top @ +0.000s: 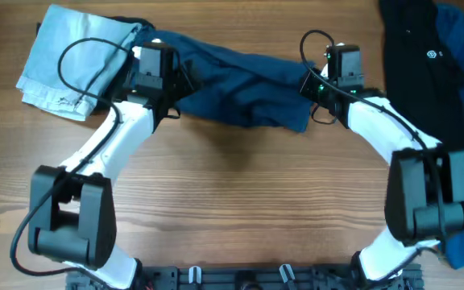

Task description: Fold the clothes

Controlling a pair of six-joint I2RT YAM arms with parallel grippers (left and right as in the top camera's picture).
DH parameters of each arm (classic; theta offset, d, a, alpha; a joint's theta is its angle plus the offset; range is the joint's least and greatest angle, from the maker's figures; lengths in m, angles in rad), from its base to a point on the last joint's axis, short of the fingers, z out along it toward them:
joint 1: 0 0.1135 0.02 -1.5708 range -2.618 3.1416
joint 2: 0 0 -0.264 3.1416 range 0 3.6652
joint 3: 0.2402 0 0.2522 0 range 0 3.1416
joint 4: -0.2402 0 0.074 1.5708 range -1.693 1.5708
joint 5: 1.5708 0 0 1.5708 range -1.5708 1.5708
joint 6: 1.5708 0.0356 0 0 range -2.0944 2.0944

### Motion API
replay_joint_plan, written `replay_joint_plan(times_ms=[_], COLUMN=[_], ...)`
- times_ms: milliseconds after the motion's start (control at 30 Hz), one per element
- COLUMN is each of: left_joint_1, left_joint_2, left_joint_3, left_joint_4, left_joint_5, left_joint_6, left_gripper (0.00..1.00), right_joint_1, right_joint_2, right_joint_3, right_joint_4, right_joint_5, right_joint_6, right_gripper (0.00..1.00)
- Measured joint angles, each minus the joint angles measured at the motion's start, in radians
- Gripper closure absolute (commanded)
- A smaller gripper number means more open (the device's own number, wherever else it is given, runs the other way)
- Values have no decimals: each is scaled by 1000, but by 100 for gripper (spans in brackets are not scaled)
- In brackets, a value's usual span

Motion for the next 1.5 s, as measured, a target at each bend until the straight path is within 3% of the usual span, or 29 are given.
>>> replay_joint_plan(times_ms=[400, 667, 800, 933, 1000, 1100, 1133, 1167, 1267, 1433, 1500], left_joint_1=[-5, -5, -5, -5, -5, -5, -5, -5, -5, -5, -5], left_joint_2=[61, 61, 63, 106, 131, 132, 130, 126, 57, -85, -89], left_joint_3=[0, 0, 0, 0, 0, 0, 0, 0, 0, 2, 3], left_joint_4=[34, 33, 33, 33, 36, 106, 105, 105, 81, 8, -46], left_joint_5=[-11, -14, -14, -14, -14, -14, -13, -14, -14, -14, -14], left_joint_6=[7, 7, 7, 7, 7, 7, 7, 7, 7, 10, 10], left_gripper=[1, 1, 0, 0, 0, 0, 0, 1, 1, 0, 0], right_joint_1=[69, 81, 39, 18, 13, -5, -19, -37, -105, -116, -92], right_joint_2=[34, 199, 199, 198, 198, 198, 192, 182, 93, 63, 63], right_joint_3=[2, 13, 175, 304, 307, 318, 329, 344, 381, 322, 256], right_joint_4=[-96, 210, 143, 184, 181, 43, -79, -192, -508, -658, -650], right_joint_5=[-49, 2, 2, 54, 77, 34, -19, -61, -142, -182, -191], right_joint_6=[42, 41, 20, -16, -20, -34, -43, -53, -58, -85, -110], right_gripper=[96, 96, 96, 94, 86, 33, 18, 10, 9, 11, 18])
